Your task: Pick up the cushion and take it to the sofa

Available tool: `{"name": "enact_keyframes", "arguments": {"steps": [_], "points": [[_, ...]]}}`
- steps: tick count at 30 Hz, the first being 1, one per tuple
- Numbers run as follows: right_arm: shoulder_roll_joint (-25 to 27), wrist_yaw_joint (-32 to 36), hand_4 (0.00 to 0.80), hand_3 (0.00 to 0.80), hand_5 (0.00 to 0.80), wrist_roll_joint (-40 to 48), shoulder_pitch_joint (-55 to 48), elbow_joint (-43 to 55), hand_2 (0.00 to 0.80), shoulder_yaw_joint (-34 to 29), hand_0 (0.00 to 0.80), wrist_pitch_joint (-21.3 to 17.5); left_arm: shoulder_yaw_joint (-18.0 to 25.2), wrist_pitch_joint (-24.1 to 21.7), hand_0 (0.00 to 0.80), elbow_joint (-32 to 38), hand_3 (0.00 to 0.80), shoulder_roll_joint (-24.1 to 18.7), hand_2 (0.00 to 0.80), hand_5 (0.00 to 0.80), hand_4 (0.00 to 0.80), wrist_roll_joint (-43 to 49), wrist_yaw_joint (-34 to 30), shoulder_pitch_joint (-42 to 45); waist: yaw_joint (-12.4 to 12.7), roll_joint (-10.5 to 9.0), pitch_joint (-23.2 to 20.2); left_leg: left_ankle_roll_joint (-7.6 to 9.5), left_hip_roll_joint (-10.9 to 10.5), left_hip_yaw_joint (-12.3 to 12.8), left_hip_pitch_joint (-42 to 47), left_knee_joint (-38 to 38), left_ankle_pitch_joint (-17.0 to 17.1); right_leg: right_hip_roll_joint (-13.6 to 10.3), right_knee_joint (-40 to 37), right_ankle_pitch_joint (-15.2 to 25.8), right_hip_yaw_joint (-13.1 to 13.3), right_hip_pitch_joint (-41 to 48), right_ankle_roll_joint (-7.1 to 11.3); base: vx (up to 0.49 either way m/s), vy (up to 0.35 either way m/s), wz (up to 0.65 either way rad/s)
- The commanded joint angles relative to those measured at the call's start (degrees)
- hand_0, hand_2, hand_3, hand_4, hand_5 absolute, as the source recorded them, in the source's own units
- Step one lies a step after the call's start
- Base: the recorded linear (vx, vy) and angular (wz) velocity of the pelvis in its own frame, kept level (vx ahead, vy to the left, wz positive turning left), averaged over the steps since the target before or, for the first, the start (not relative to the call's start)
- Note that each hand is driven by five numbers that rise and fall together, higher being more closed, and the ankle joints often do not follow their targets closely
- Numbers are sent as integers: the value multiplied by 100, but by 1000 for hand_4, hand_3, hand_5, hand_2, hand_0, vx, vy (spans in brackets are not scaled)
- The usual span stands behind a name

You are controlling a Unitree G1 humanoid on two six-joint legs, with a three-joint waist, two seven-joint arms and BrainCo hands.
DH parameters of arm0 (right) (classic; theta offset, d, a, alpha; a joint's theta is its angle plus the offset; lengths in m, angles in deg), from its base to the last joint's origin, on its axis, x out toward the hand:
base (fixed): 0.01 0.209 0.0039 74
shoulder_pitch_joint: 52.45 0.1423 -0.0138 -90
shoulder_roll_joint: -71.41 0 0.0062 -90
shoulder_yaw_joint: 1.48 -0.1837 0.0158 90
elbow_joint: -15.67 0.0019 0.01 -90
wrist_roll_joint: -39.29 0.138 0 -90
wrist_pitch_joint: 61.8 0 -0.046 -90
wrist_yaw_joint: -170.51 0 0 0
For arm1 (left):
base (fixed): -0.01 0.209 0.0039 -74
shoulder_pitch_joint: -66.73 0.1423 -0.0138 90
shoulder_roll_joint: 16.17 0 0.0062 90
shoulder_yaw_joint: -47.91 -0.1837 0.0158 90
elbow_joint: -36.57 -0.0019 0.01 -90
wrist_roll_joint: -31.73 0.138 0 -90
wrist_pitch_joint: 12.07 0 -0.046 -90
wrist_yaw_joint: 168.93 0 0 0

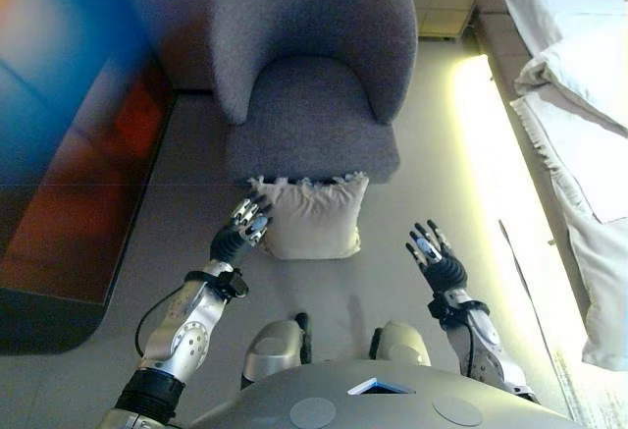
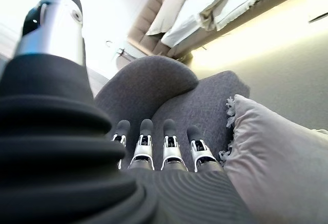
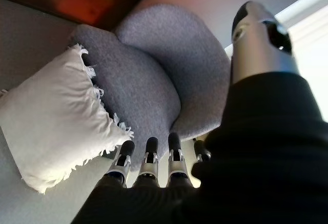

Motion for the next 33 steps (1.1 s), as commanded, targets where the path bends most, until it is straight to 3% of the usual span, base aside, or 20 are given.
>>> {"name": "enact_keyframes", "arguments": {"steps": [1, 4, 9, 13, 16, 20, 24, 26, 28, 31, 33], "points": [[112, 229, 0, 0, 0, 122, 53, 86, 0, -230, 0, -317, -31, -128, 0, 406, 0, -155, 0, 0, 0, -82, 78, -24, -311, -357, 57, -202, -376, -395, 156, 183, -560, -285, -2131, 2153, 202, 25, 458, 289, -156, 11], [168, 187, 0, 0, 0, 131, 176, 144, 0, -231, 0, -166, -44, -121, 0, 395, 0, -134, 0, 0, 0, -110, 171, -55, -420, -396, 80, -251, -331, -494, 397, 159, -741, -264, -2918, 2449, 337, -59, 624, 279, -104, 16], [120, 268, 0, 0, 0, 96, -9, 150, 0, -316, 0, -138, 23, -68, 0, 351, 0, -107, 0, 0, 0, -27, 12, 6, -538, -488, 77, -194, -321, -651, 549, 416, -1088, -308, -3240, 2701, 698, -120, 720, 307, -85, 28], [103, 354, 0, 0, 0, 141, -118, 96, 0, -391, 0, -99, 101, 36, 0, 459, 0, -144, 0, 0, 0, -34, -119, 211, -525, -579, 74, -209, -228, -680, 671, 665, -1349, -325, -3113, 2750, 644, -29, 747, 340, -159, 26], [147, 367, 0, 0, 0, 253, -83, 88, 0, -374, 0, -55, 72, -31, 0, 457, 0, -161, 0, 0, 0, -25, -121, 302, -575, -578, 9, -247, -58, -669, 966, 560, -1421, -132, -2818, 2535, 705, -51, 714, 349, -188, 9], [258, 290, 0, 0, 0, 62, 26, 104, 0, -240, 0, 167, 81, -140, 0, 308, 0, -89, 0, 0, 0, -102, 95, 241, -693, -521, -134, -439, 373, -683, 1352, 434, -1048, 277, -2181, 2238, 970, -189, 653, 334, -239, 26], [489, 428, 0, 0, 0, 3, 73, 299, 0, -198, 0, 348, 240, -101, 0, 442, 0, -8, 0, 0, 0, -255, 182, 323, -758, -438, -242, -683, 759, -679, 1445, 567, -10, 713, -2034, 1837, 910, -101, 340, 268, -199, 10], [608, 473, 0, 0, 0, 11, 87, 267, 0, -225, 0, 307, 240, -76, 0, 493, 0, 34, 0, 0, 0, -215, 194, 387, -794, -391, -301, -815, 966, -536, 1373, 869, 461, 884, -1996, 1657, 795, -37, 130, 189, -200, 1], [668, 427, 0, 0, 0, 98, 141, 205, 0, -228, 0, 161, 152, -57, 0, 463, 0, 54, 0, 0, 0, -93, 161, 359, -841, -415, -280, -855, 1189, -259, 1094, 1619, 715, 955, -1885, 1437, 643, 72, -136, 161, -229, 20], [654, 484, 0, 0, 0, 142, 80, 189, 0, -288, 0, -12, 69, -35, 0, 383, 0, 56, 0, 0, 0, -135, 36, 265, -897, -429, -179, -913, 1504, 112, 458, 2459, 950, 1026, -1810, 1223, 393, 279, -385, 121, -183, 61], [606, 487, 0, 0, 0, 101, -50, 251, 0, -356, 0, -72, 23, 23, 0, 367, 0, 54, 0, 0, 0, -173, -47, 234, -928, -364, -125, -995, 1764, 392, 208, 2367, 824, 1081, -1854, 1042, 252, 521, -372, 164, -5, 64]]}}
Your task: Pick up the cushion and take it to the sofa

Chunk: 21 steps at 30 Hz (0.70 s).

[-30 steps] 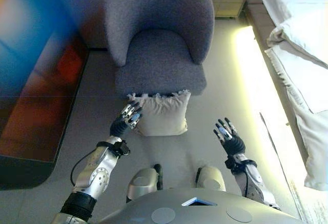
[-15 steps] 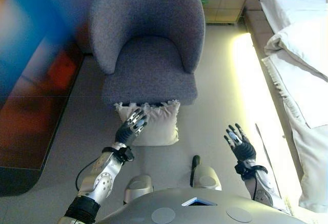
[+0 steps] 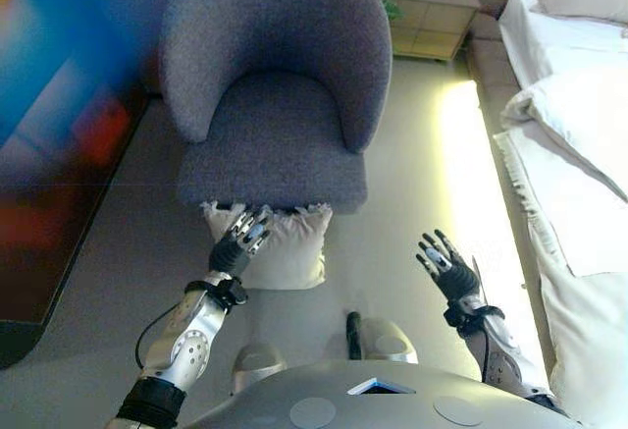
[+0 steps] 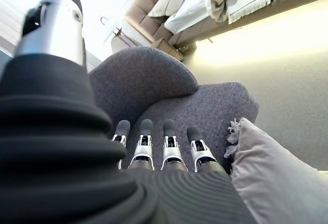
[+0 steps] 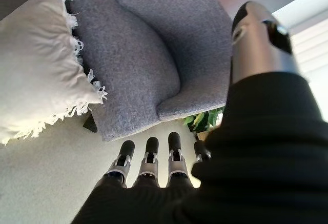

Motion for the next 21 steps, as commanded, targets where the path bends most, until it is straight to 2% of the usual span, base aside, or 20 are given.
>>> {"name": "enact_keyframes", "arguments": {"steps": [1, 3, 4, 5, 8, 11, 13, 15, 18, 19, 21], "points": [[149, 126, 0, 0, 0, 78, -206, 518, 0, -199, 0, -432, -48, -91, 0, 456, 0, -53, 0, 0, 0, -32, -269, 7, -178, 111, -3, -215, 841, 760, 448, 640, 1167, 201, -820, 669, -264, 182, -53, 187, 97, 50], [131, 105, 0, 0, 0, 17, -349, 643, 0, -261, 0, -408, -102, -75, 0, 456, 0, -72, 0, 0, 0, -84, -311, -55, -212, 208, 6, -354, 988, 1133, 520, -187, 1486, 201, -839, 480, -463, 360, -44, 147, 131, 53], [128, 105, 0, 0, 0, -30, -393, 681, 0, -280, 0, -390, -149, -110, 0, 412, 0, -65, 0, 0, 0, -115, -304, -117, -197, 260, 16, -417, 995, 1190, 450, -631, 1630, 178, -854, 388, -532, 468, -11, 91, 125, 63], [128, 103, 0, 0, 0, -46, -398, 686, 0, -274, 0, -412, -168, -96, 0, 412, 0, -48, 0, 0, 0, -119, -293, -172, -159, 268, 32, -370, 964, 1207, 347, -957, 1806, 137, -897, 444, -601, 494, -7, 98, 129, 73], [154, 92, 0, 0, 0, -19, -338, 715, 0, -213, 0, -467, -254, -164, 0, 445, 0, -14, 0, 0, 0, -108, -235, -191, 55, 374, 71, -493, 817, 752, 197, -2006, 2047, 91, -946, 286, -642, 770, 135, 184, 137, 73], [187, 168, 0, 0, 0, 106, -317, 687, 0, -203, 0, -421, -225, -266, 0, 476, 0, 13, 0, 0, 0, -54, -246, -13, 228, 434, 59, -553, 864, 264, 169, -2550, 2207, 98, -936, 124, -464, 957, 162, 294, 148, 4], [178, 245, 0, 0, 0, 114, -317, 638, 0, -215, 0, -375, -171, -281, 0, 509, 0, 9, 0, 0, 0, -75, -298, 86, 271, 485, 52, -577, 925, 248, 192, -2719, 2231, 74, -879, 23, -433, 1011, 163, 293, 186, -33], [159, 300, 0, 0, 0, 61, -331, 589, 0, -210, 0, -392, -165, -288, 0, 512, 0, 4, 0, 0, 0, -94, -333, 124, 308, 526, 45, -590, 955, 351, 143, -2870, 2212, 12, -828, -82, -496, 1088, 181, 313, 230, 5], [94, 321, 0, 0, 0, 79, -301, 515, 0, -150, 0, -519, -220, -318, 0, 450, 0, -45, 0, 0, 0, -124, -400, 69, 414, 569, 68, -581, 840, 395, -106, -2876, 2072, -159, -649, -287, -619, 1224, 287, 370, 301, 6], [81, 282, 0, 0, 0, 99, -268, 531, 0, -135, 0, -535, -226, -314, 0, 456, 0, -56, 0, 0, 0, -106, -416, 41, 460, 550, 91, -566, 772, 298, -185, -2778, 2019, -217, -598, -331, -604, 1254, 321, 352, 284, 8], [74, 154, 0, 0, 0, 235, -134, 566, 0, -33, 0, -573, -241, -348, 0, 533, 0, -136, 0, 0, 0, 12, -412, 0, 563, 478, 153, -468, 570, 34, -372, -2501, 1702, -423, -445, -366, -496, 1240, 441, 320, 291, 19]]}}
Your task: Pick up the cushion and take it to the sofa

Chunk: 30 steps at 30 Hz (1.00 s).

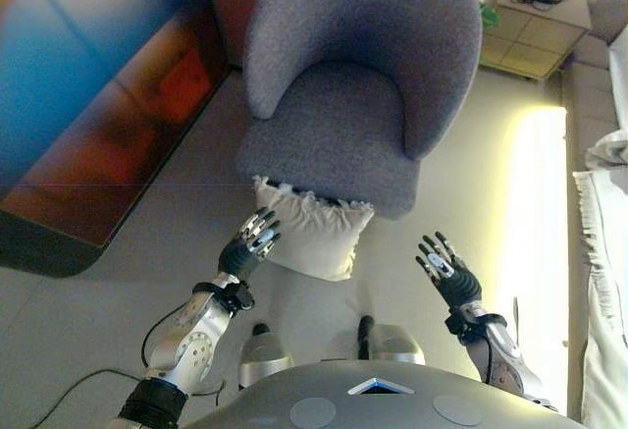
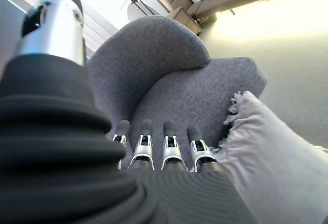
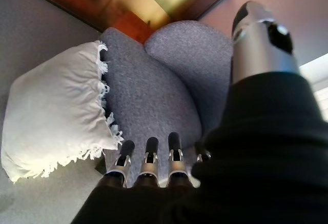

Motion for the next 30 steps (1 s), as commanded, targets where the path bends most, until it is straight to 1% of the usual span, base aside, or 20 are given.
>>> {"name": "enact_keyframes", "arguments": {"steps": [1, 2, 3, 5, 6, 7, 9, 11, 12, 14, 16, 17, 19, 20, 22, 24, 25, 26, 29, 30], "points": [[131, -128, 0, 0, 0, 312, 76, 456, 0, 9, 0, -378, 61, -362, 0, 468, 0, -129, 0, 0, 0, 92, -195, 56, 209, 5, -78, -29, 248, -616, -994, -730, 1086, -429, 760, -698, -47, 389, 315, 311, 314, 20], [126, -185, 0, 0, 0, 405, 58, 530, 0, -32, 0, -309, 99, -373, 0, 478, 0, -183, 0, 0, 0, 116, -219, 58, 227, -37, -66, 8, 184, -639, -1145, -416, 970, -540, 786, -684, 29, 454, 380, 407, 362, 16], [134, -115, 0, 0, 0, 569, -4, 624, 0, -70, 0, -254, 151, -397, 0, 520, 0, -274, 0, 0, 0, 88, -293, 83, 261, -85, -72, 93, 121, -610, -1268, -130, 845, -688, 749, -622, 17, 563, 475, 406, 319, 16], [65, -84, 0, 0, 0, 449, -133, 663, 0, -67, 0, -317, 198, -410, 0, 552, 0, -384, 0, 0, 0, 89, -236, 185, 297, -160, -108, 279, -75, -500, -1218, -18, 666, -1024, 920, -122, -36, 533, 558, 367, 288, 12], [40, -81, 0, 0, 0, 426, -147, 679, 0, -66, 0, -311, 223, -389, 0, 534, 0, -392, 0, 0, 0, 73, -231, 180, 305, -181, -112, 328, -130, -459, -1181, -25, 634, -1116, 978, -14, -38, 504, 579, 327, 311, -13], [-20, -60, 0, 0, 0, 441, -178, 715, 0, -58, 0, -318, 254, -369, 0, 472, 0, -404, 0, 0, 0, 97, -201, 155, 301, -182, -130, 414, -215, -384, -1114, -74, 599, -1244, 1067, 186, -77, 453, 578, 260, 293, -29], [-71, -53, 0, 0, 0, 414, -203, 761, 0, -68, 0, -314, 266, -386, 0, 417, 0, -466, 0, 0, 0, 126, -170, 99, 323, -193, -168, 500, -326, -276, -1085, -119, 534, -1373, 1104, 365, -177, 423, 579, 203, 270, -41], [-118, -90, 0, 0, 0, 356, -128, 674, 0, -44, 0, -319, 310, -339, 0, 346, 0, -548, 0, 0, 0, 121, -148, -30, 394, -198, -218, 614, -485, -115, -1072, -137, 431, -1478, 1199, 578, -397, 423, 566, 142, 236, -55], [-127, -129, 0, 0, 0, 342, -97, 660, 0, -35, 0, -307, 308, -344, 0, 324, 0, -560, 0, 0, 0, 138, -126, -56, 399, -222, -200, 649, -538, -81, -1049, -112, 381, -1479, 1243, 567, -394, 427, 564, 122, 180, -46], [-161, -264, 0, 0, 0, 317, -28, 625, 0, 37, 0, -340, 284, -301, 0, 281, 0, -575, 0, 0, 0, 103, -76, -174, 399, -249, -219, 740, -672, -90, -1062, -72, 314, -1282, 1220, 554, -308, 416, 516, 134, 126, -15], [-162, -332, 0, 0, 0, 326, -41, 630, 0, 70, 0, -429, 257, -259, 0, 326, 0, -584, 0, 0, 0, 93, -49, -170, 341, -291, -231, 801, -810, -186, -1075, -35, 277, -959, 1046, 470, -47, 364, 471, 137, 55, 7], [-168, -362, 0, 0, 0, 354, -53, 644, 0, 80, 0, -490, 225, -224, 0, 356, 0, -574, 0, 0, 0, 93, -7, -175, 294, -305, -233, 808, -888, -277, -1070, -23, 281, -770, 853, 377, 107, 274, 427, 114, 24, -8], [-165, -340, 0, 0, 0, 413, -42, 597, 0, 66, 0, -589, 156, -280, 0, 302, 0, -539, 0, 0, 0, 113, -5, -209, 211, -289, -210, 785, -942, -361, -1063, -10, 288, -518, 464, 234, 249, 27, 347, 110, -2, -17], [-166, -344, 0, 0, 0, 424, -12, 556, 0, 65, 0, -627, 124, -311, 0, 263, 0, -504, 0, 0, 0, 132, -8, -247, 159, -281, -178, 768, -968, -377, -1028, -7, 275, -463, 284, 311, 289, -187, 340, 90, -40, -25], [-149, -388, 0, 0, 0, 462, 121, 502, 0, 106, 0, -692, 98, -381, 0, 250, 0, -457, 0, 0, 0, 171, -32, -306, 40, -255, -63, 743, -986, -366, -925, -48, 225, -445, 57, 723, 403, -689, 372, 52, -73, -40], [-183, -447, 0, 0, 0, 509, 311, 439, 0, 156, 0, -723, 111, -336, 0, 320, 0, -449, 0, 0, 0, 198, -57, -392, -88, -266, 58, 759, -1011, -303, -737, -183, 105, -477, -197, 1268, 544, -1070, 463, 131, -101, -23], [-225, -443, 0, 0, 0, 507, 364, 406, 0, 166, 0, -716, 112, -313, 0, 367, 0, -452, 0, 0, 0, 218, -22, -398, -125, -278, 95, 785, -1033, -284, -619, -239, 30, -487, -232, 1416, 552, -1199, 494, 181, -76, -4], [-263, -461, 0, 0, 0, 493, 420, 397, 0, 160, 0, -679, 126, -288, 0, 401, 0, -441, 0, 0, 0, 238, 0, -394, -137, -295, 116, 807, -1057, -257, -528, -254, -39, -499, -234, 1495, 487, -1276, 515, 206, -54, 12], [-337, -371, 0, 0, 0, 430, 565, 373, 0, 172, 0, -476, 240, -300, 0, 531, 0, -386, 0, 0, 0, 304, 147, -280, -67, -368, 148, 892, -1070, -23, -304, -120, -283, -573, -73, 1446, -39, -1292, 502, 209, -51, 54], [-347, -323, 0, 0, 0, 411, 578, 349, 0, 182, 0, -476, 277, -306, 0, 551, 0, -372, 0, 0, 0, 307, 163, -240, -54, -384, 145, 899, -1068, 1, -271, -29, -364, -652, -72, 1466, -74, -1257, 503, 198, -81, 34]]}}
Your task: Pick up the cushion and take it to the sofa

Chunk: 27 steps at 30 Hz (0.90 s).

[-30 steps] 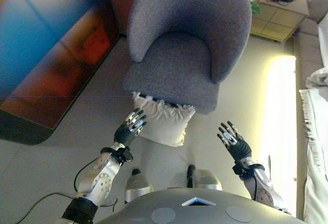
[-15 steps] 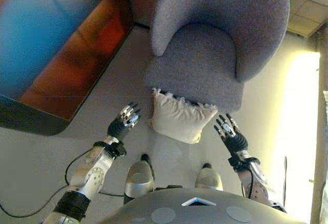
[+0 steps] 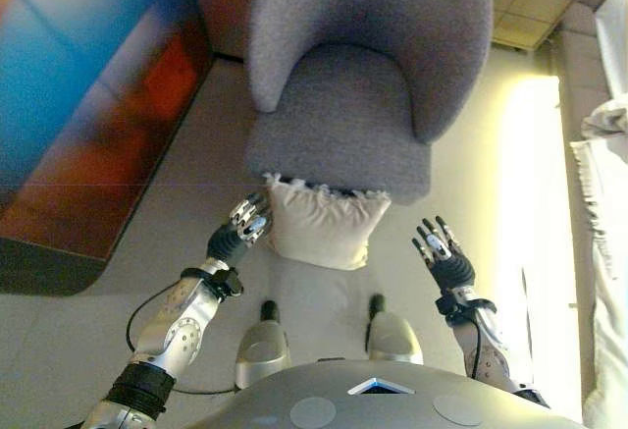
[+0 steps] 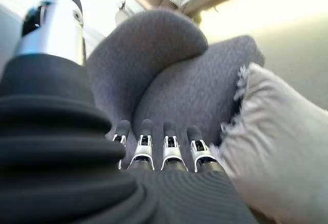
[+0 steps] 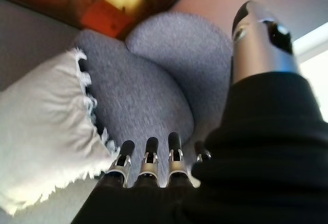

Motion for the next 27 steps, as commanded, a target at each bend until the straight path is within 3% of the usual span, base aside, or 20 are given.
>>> {"name": "enact_keyframes", "arguments": {"steps": [1, 5, 6, 11, 13, 16, 18, 20, 21, 24, 27], "points": [[-21, 178, 0, 0, 0, 22, 264, 401, 0, -8, 0, -157, 270, -228, 0, 588, 0, -67, 0, 0, 0, 281, 73, 129, 127, 53, 131, 475, -522, 438, 241, 224, -613, -109, -99, 1036, -224, -465, 153, 234, -109, 14], [51, 197, 0, 0, 0, -71, 253, 425, 0, 51, 0, -226, 273, -243, 0, 493, 0, -39, 0, 0, 0, 206, 20, 240, 62, 3, 35, 444, -452, 439, 399, 537, -860, -69, -291, 961, -156, -294, 169, 226, -103, 7], [87, 143, 0, 0, 0, -118, 227, 515, 0, 54, 0, -182, 287, -212, 0, 485, 0, -5, 0, 0, 0, 183, -36, 291, 13, 28, 5, 406, -345, 445, 538, 573, -900, -3, -186, 821, -112, -247, 137, 233, -71, 10], [151, 170, 0, 0, 0, -300, 10, 577, 0, -18, 0, 60, 289, -173, 0, 435, 0, 83, 0, 0, 0, 140, -66, 390, -181, 160, -177, 263, -121, 430, 967, 396, -684, 317, -32, 470, 8, -118, -34, 193, -82, 4], [175, 243, 0, 0, 0, -324, -56, 556, 0, -43, 0, 79, 265, -222, 0, 417, 0, 129, 0, 0, 0, 117, -74, 392, -256, 216, -230, 135, 43, 382, 1026, 524, -444, 485, 52, 340, 72, -129, -186, 81, -110, 7], [265, 310, 0, 0, 0, -442, -51, 539, 0, -74, 0, 130, 214, -320, 0, 347, 0, 215, 0, 0, 0, 105, -11, 346, -277, 204, -229, -167, 425, 254, 648, 1632, 390, 708, 34, 195, 101, 24, -498, 35, -174, 15], [372, 287, 0, 0, 0, -491, 11, 502, 0, -44, 0, 140, 189, -343, 0, 296, 0, 294, 0, 0, 0, 96, 25, 321, -228, 151, -181, -154, 439, 167, 223, 2507, 464, 759, 47, 129, 166, 143, -632, 41, -126, 2], [409, 306, 0, 0, 0, -456, 40, 465, 0, -33, 0, 141, 188, -323, 0, 268, 0, 332, 0, 0, 0, 102, 43, 314, -210, 132, -174, -151, 488, 198, 3, 2701, 575, 780, 69, 82, 207, 186, -690, 101, -44, 3], [422, 351, 0, 0, 0, -396, 39, 432, 0, -62, 0, 147, 180, -281, 0, 257, 0, 329, 0, 0, 0, 91, 17, 308, -186, 148, -149, -188, 652, 270, -115, 2445, 665, 814, 68, 9, 221, 309, -680, 205, 23, -3], [411, 371, 0, 0, 0, -432, 31, 434, 0, -94, 0, 138, 228, -186, 0, 316, 0, 327, 0, 0, 0, 89, -29, 304, -71, 298, -46, -341, 825, 331, -96, 932, 1088, 885, 25, -219, 133, 610, -577, 209, 175, 1], [406, 407, 0, 0, 0, -414, 67, 413, 0, -47, 0, 136, 236, -172, 0, 212, 0, 388, 0, 0, 0, 140, -18, 238, 136, 426, 17, -551, 890, 128, -239, -465, 1638, 943, -98, -377, 83, 976, -481, 238, 173, 23]]}}
